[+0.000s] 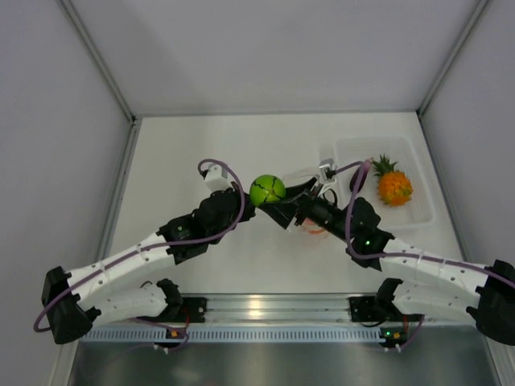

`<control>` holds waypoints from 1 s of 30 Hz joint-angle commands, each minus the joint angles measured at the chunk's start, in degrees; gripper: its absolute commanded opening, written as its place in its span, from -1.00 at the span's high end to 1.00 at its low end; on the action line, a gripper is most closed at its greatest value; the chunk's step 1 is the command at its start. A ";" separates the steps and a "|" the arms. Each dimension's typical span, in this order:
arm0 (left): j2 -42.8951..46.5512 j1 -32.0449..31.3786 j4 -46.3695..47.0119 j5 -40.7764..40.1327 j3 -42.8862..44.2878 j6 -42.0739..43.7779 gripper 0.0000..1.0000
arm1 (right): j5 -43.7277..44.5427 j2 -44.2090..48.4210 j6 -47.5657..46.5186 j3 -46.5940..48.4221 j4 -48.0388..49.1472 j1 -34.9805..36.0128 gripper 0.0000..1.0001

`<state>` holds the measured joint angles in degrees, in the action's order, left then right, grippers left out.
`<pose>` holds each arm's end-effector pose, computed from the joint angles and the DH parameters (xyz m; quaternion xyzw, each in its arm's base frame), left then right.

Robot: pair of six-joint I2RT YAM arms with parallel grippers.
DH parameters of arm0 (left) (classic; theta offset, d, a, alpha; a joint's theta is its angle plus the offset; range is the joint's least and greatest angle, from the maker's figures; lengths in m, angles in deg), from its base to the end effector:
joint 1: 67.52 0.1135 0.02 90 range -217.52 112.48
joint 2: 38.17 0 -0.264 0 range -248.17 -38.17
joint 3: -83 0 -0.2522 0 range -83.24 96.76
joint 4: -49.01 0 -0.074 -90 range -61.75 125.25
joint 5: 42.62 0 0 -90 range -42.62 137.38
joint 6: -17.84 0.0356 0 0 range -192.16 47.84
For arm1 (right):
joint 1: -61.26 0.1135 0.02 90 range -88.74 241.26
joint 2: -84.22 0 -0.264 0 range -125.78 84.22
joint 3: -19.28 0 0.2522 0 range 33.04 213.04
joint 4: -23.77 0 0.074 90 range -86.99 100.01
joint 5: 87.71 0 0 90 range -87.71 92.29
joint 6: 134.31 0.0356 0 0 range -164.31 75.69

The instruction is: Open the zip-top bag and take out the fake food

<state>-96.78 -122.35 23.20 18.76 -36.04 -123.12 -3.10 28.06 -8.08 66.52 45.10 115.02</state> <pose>0.1470 -0.1790 0.3073 -0.1082 0.8143 -0.2993 0.4855 0.1327 0.1867 0.3172 -0.1316 0.6129 0.5713 0.5297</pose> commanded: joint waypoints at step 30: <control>11.41 0.42 -8.77 -11.63 -5.89 -1.78 1.00 | 17.33 6.33 -8.61 19.42 -33.21 -5.23 0.24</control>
<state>-86.98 -122.09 16.51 10.21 -41.55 -125.83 5.08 31.67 -8.89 80.05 29.51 112.70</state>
